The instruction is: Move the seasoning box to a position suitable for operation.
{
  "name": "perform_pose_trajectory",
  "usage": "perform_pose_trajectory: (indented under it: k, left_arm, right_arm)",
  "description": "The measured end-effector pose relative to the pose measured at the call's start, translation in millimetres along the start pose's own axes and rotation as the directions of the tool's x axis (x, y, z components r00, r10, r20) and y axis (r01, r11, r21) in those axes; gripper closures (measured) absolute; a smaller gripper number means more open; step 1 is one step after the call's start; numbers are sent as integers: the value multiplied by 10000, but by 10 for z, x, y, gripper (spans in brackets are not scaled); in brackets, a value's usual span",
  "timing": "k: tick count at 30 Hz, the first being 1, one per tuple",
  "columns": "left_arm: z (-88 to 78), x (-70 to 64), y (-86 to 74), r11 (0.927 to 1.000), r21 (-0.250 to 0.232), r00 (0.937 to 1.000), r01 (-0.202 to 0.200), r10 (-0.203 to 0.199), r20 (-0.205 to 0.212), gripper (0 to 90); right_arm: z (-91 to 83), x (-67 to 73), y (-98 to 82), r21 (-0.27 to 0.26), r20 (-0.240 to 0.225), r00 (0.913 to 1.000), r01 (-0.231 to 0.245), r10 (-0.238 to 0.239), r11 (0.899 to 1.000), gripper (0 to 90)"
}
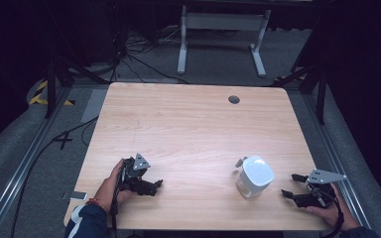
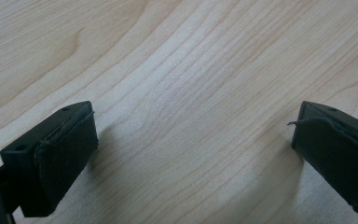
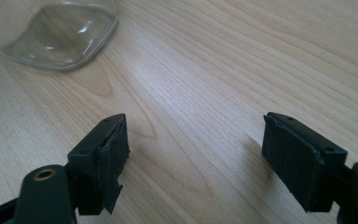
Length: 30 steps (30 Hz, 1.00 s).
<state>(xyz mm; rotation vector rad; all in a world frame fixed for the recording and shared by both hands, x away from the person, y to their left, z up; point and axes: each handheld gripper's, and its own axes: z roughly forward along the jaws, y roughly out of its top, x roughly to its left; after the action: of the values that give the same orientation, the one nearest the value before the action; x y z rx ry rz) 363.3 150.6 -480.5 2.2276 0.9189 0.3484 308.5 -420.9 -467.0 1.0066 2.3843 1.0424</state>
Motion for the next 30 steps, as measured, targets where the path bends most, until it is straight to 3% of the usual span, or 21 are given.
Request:
perform_pose_trajectory:
  k: [12,16,17,22,25,27,28,30]
  left_arm:
    - [0,1,16,9997,-13,9994,-234,235,252,32]
    - [16,-10,74,9972,2,9943,-752,750,758,105]
    - [30,-23,110,9942,49,9897,-1072,1062,960,119]
    - [91,-90,246,9901,191,9816,-1392,1354,1347,220]
    - [130,-117,330,9906,-38,9795,-1366,1357,1489,232]
    - [140,-157,400,9874,-220,9767,-1565,1580,1455,244]
    - [148,-174,425,9882,-235,9762,-1514,1533,1536,256]
    - [161,-217,498,9858,-412,9720,-1630,1676,1647,258]
  right_arm:
    - [-4,1,-4,0,185,9997,-126,126,9999,226]
    - [2,11,42,161,418,9982,-430,423,9989,298]
    - [6,17,58,211,446,9980,-464,454,9987,311]
    - [-57,115,186,-40,319,9993,-210,211,9998,422]
    - [-100,173,253,-354,143,9998,-143,148,9993,481]
    - [-114,214,293,-312,115,9999,-99,102,9995,508]
    - [-110,254,328,-222,19,10000,-12,13,9998,564]
    - [-114,275,346,-172,36,10000,48,-48,9998,575]
